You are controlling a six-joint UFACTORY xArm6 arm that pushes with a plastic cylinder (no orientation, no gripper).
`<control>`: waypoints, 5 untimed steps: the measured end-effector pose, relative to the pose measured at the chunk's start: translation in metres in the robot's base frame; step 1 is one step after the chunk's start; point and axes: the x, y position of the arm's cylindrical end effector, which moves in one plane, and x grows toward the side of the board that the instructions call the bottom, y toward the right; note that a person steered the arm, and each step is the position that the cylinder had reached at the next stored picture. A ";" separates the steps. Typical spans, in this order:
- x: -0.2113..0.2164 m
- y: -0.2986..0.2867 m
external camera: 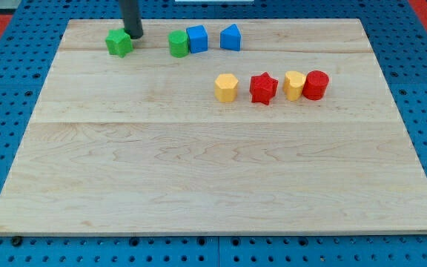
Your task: Push the blue triangle into the blue cube
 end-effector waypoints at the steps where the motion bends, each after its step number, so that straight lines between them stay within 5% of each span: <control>1: -0.007 0.051; 2: -0.021 0.139; 5: -0.042 0.250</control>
